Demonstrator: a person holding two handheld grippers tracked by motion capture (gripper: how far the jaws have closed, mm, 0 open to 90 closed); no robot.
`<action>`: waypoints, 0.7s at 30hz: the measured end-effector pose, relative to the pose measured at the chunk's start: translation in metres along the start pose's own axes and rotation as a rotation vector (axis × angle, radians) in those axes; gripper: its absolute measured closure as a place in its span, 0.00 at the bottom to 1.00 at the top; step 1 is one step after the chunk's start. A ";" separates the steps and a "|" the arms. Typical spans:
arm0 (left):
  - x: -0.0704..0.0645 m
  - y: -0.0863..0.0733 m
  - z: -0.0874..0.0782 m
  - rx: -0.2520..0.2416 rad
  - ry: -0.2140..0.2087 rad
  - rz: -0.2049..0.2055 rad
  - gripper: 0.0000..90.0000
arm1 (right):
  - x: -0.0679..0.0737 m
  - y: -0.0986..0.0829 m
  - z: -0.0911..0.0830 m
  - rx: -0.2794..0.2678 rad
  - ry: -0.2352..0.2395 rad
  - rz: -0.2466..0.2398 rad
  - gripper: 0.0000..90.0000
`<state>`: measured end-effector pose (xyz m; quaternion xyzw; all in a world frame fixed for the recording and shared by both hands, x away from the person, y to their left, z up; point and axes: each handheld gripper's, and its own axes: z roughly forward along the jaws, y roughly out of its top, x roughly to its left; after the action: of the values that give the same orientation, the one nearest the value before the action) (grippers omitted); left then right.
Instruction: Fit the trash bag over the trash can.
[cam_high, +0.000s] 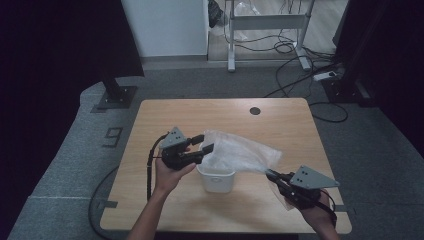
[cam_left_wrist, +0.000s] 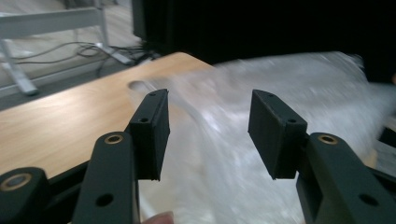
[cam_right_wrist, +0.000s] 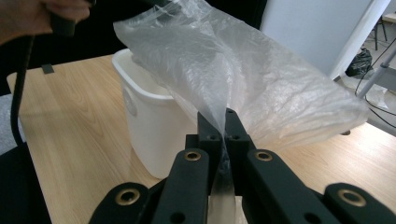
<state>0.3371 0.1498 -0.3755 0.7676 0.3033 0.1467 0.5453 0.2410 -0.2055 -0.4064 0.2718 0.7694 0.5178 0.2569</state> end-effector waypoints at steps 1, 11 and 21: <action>0.003 0.002 0.000 -0.003 0.007 -0.010 0.54 | 0.000 0.000 0.000 0.003 -0.002 -0.003 0.99; 0.026 0.011 0.025 0.042 0.060 -0.043 0.53 | 0.002 -0.001 0.001 0.017 -0.002 -0.019 0.99; 0.026 -0.001 0.042 0.140 0.008 -0.009 0.75 | 0.002 0.003 -0.002 0.004 -0.011 -0.029 0.99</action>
<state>0.3798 0.1348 -0.3946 0.8019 0.3186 0.1258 0.4895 0.2389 -0.2049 -0.4033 0.2640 0.7731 0.5108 0.2678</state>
